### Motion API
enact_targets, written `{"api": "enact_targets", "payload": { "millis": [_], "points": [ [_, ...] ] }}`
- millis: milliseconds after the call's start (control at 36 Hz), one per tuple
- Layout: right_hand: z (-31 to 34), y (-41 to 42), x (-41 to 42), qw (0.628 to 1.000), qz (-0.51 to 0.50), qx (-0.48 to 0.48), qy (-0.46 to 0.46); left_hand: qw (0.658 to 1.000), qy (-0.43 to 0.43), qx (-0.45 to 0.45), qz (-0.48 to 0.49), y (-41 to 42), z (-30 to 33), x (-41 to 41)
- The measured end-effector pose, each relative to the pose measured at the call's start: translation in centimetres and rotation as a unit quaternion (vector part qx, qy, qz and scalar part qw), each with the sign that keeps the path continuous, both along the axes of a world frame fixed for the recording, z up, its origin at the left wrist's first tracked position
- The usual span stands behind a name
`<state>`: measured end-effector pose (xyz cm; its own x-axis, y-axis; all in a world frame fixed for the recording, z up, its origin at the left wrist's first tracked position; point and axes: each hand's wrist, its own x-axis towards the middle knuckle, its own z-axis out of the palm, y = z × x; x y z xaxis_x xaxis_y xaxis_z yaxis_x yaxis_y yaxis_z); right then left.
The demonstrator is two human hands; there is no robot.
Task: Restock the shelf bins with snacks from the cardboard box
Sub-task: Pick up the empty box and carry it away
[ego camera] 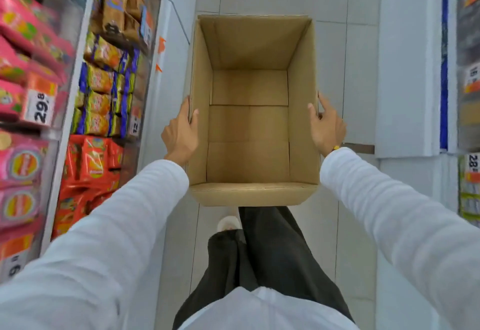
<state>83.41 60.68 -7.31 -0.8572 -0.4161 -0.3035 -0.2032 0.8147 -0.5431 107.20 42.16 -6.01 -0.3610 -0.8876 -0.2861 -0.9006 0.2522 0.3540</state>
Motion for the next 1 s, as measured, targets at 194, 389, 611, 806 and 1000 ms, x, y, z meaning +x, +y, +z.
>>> {"api": "enact_targets", "payload": {
  "millis": [194,389,611,806,1000],
  "points": [
    [0.6,-9.1,-10.0,1.000,0.018,-0.002,-0.018,1.000,-0.003,-0.007,0.017,-8.7,0.5,-9.5],
    [1.4,-18.0,-19.5,1.000,0.024,0.012,-0.001,1.000,-0.002,-0.019,0.021,-17.0,0.9,-18.9],
    [1.4,-30.7,-31.5,0.999,0.006,0.023,0.023,1.000,0.008,-0.009,0.000,-28.7,-0.2,-30.3],
    [1.5,-40.3,-39.7,0.999,0.010,0.001,0.033,1.000,-0.001,-0.010,0.001,-38.4,-0.8,-38.3],
    [1.0,-48.9,-48.0,1.000,0.009,0.001,0.028,1.000,-0.018,-0.018,0.003,-47.2,-1.4,-47.0]
  ]
}}
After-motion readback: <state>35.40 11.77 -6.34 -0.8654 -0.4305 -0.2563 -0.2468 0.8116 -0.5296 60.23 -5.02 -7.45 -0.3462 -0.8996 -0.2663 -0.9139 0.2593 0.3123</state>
